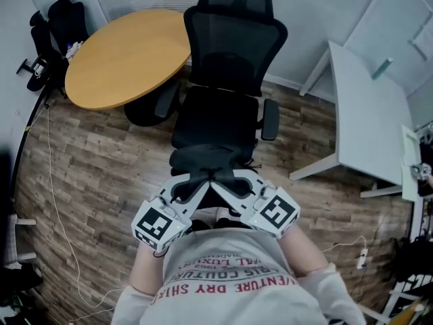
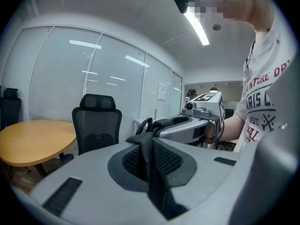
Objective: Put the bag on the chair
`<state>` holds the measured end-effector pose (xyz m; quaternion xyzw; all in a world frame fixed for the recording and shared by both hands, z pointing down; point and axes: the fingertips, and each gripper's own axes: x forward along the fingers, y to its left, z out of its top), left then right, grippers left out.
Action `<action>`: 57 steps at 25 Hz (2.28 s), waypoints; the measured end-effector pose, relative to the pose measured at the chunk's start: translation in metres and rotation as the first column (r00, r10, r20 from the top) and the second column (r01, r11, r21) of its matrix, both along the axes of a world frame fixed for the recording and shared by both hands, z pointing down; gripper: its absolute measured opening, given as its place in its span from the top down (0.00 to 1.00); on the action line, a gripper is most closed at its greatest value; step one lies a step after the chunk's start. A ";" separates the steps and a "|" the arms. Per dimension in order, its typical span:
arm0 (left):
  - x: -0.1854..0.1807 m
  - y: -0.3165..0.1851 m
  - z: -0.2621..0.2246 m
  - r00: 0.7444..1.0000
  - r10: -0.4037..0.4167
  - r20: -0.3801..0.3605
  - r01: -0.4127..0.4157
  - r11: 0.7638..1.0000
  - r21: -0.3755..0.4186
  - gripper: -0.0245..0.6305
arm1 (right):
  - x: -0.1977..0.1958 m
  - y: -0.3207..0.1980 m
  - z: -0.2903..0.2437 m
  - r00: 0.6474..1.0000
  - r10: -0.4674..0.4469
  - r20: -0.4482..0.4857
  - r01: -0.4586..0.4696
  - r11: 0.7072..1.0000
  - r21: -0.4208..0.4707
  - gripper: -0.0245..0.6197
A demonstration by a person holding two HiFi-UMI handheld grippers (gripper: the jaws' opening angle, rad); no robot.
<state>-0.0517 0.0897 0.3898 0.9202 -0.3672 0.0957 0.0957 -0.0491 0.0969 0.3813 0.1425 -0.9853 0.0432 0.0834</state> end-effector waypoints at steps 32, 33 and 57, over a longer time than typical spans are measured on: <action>-0.005 -0.397 0.043 0.938 0.347 -0.010 -0.347 0.934 -0.082 0.89 | -0.007 -0.405 0.045 0.929 0.358 -0.094 -0.368 0.918 -0.145 0.90; -0.006 -0.408 0.045 0.937 0.348 -0.014 -0.348 0.934 -0.082 0.89 | -0.008 -0.416 0.047 0.925 0.367 -0.094 -0.377 0.914 -0.149 0.90; -0.001 -0.527 0.145 0.924 0.381 -0.032 -0.379 0.902 -0.208 0.88 | 0.000 -0.536 0.148 0.877 0.423 -0.228 -0.471 0.852 -0.229 0.89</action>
